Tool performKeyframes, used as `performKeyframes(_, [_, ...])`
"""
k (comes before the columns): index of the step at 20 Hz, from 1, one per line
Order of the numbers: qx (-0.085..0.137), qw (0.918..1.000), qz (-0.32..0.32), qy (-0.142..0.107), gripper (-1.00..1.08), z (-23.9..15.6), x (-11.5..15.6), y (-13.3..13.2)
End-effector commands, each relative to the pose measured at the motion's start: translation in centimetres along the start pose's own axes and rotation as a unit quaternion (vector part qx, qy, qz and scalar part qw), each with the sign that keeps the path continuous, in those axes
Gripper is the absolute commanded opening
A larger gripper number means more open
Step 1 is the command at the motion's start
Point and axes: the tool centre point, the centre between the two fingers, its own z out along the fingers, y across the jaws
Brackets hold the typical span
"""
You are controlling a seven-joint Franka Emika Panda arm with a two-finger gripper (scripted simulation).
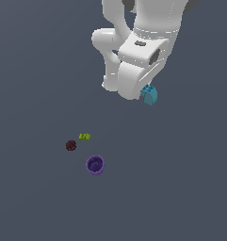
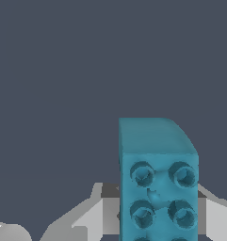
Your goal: Pick up a designated object from a clutter of objects.
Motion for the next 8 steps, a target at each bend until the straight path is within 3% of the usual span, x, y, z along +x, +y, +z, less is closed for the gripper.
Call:
performKeyframes(1, [0.000, 1.0000, 0.000, 0.000, -1.00, -1.03, -0.14, 0.42])
performKeyframes(8, [0.000, 1.0000, 0.000, 0.000, -1.00, -1.95, -0.20, 0.89])
